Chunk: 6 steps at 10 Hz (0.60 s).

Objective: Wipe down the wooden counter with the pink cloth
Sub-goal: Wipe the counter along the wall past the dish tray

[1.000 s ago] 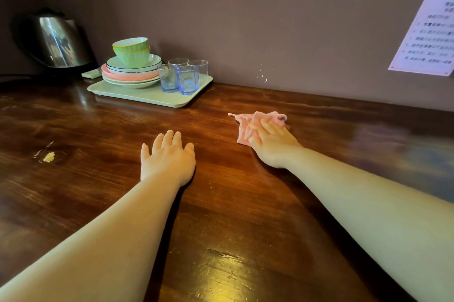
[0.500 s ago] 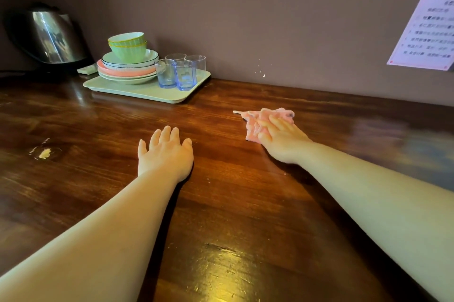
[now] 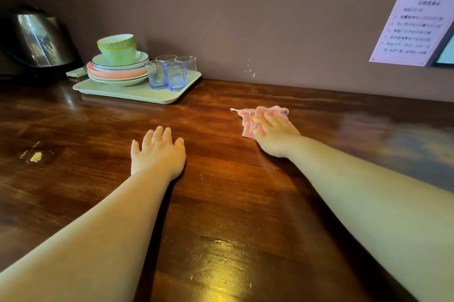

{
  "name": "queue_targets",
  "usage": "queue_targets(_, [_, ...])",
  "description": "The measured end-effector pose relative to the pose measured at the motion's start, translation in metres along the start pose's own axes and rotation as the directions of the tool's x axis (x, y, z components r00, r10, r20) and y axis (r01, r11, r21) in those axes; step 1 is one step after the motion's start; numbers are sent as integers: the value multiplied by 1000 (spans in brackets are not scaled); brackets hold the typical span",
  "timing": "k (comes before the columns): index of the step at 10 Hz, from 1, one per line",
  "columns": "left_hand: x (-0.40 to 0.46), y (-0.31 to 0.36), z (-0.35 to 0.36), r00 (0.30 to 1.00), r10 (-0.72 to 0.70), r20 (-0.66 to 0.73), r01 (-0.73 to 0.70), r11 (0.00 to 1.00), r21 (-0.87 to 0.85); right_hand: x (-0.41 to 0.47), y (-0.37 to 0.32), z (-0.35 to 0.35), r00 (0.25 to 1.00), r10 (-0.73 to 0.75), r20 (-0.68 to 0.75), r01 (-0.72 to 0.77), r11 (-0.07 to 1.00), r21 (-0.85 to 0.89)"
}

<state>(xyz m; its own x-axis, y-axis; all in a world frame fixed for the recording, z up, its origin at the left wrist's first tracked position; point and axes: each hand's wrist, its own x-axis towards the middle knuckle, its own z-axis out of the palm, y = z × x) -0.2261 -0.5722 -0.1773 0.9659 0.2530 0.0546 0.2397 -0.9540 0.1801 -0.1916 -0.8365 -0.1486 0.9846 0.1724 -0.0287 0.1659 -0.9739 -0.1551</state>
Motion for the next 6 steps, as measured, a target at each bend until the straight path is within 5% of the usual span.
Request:
queue_targets(2, [-1,-1,0,1000,7,3,-7,1000,-8,-39,2,18,984,-159,84,155,987,54])
queue_targets(4, [-2,-2,-6,1000,22,13,-21,999,-35,-18,-20,5,998,-66,21,66,998,13])
queue_targets(6, [-5,-3,-2,999,32,-5,-32,999,-18,-48,-22,27,983,-169,73,168,986,16])
